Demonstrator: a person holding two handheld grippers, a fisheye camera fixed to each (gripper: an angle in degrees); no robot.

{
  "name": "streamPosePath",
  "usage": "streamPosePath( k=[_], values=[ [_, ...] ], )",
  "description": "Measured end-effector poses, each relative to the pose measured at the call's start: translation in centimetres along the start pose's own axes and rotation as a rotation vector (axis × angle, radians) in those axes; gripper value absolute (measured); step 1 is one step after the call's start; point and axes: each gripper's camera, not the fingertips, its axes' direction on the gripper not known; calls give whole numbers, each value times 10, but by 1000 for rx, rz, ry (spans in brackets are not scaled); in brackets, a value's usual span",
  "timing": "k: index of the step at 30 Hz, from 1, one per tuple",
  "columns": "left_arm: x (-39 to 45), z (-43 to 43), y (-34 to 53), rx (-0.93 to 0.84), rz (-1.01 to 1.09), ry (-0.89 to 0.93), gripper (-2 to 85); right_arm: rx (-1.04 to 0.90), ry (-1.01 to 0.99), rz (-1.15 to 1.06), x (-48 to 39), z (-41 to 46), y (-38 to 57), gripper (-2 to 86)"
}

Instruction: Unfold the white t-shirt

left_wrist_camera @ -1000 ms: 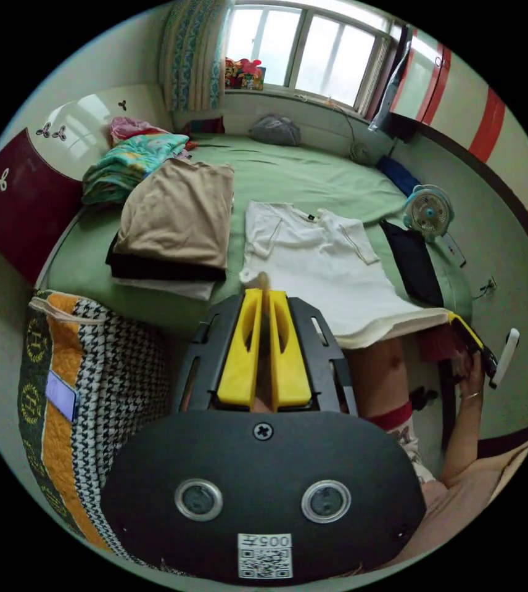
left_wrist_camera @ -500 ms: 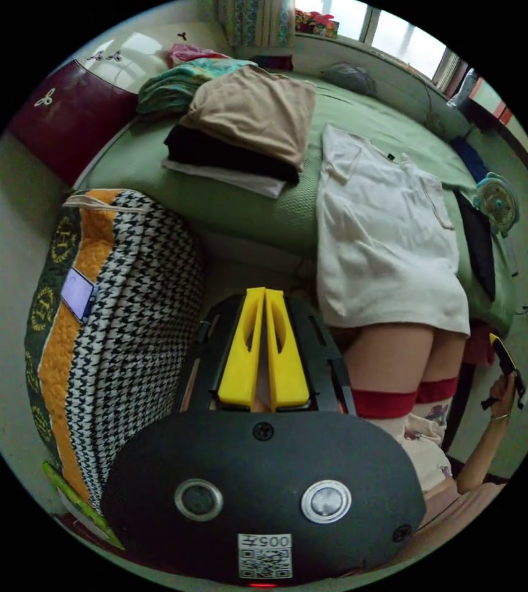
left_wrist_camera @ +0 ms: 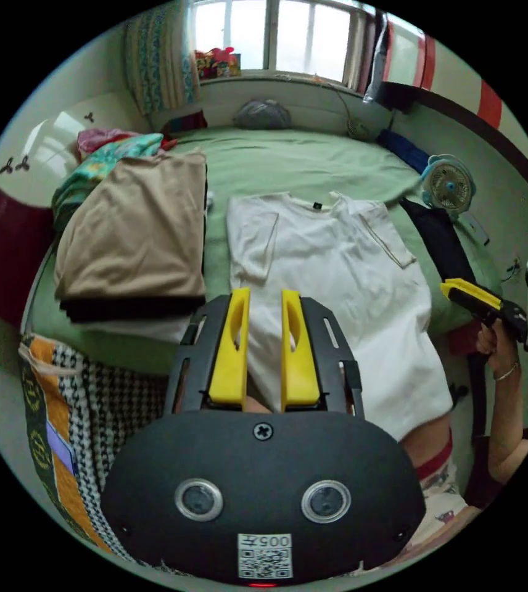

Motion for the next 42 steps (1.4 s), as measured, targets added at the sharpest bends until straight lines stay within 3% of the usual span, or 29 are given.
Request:
streamPosePath(
  k=[7,13,22,26,31,35,37,42],
  values=[
    [1,76,-57,-121,51,13,118,-98,108,-132,1,96,-98,86],
    [2,120,-67,-134,71,-52,84,-170,139,-153,14,162,-139,53],
    [-22,115,-86,-129,25,108,27,-79,9,-76,59,161,-165,-14],
    [-38,106,-97,-116,-19,199,19,-12,-86,71,102,140,-186,-16],
    [-73,88,-101,-42,-158,94,12,20,-52,290,177,126,-189,-16],
    [-96,83,-94,-25,-299,-4,11,-65,-9,452,229,137,-162,-11],
    [-105,84,-87,-27,-389,-12,12,-78,15,472,234,140,-150,-10],
    [-95,81,-84,-2,-381,-6,21,-21,-16,389,211,135,-141,-9]
  ],
)
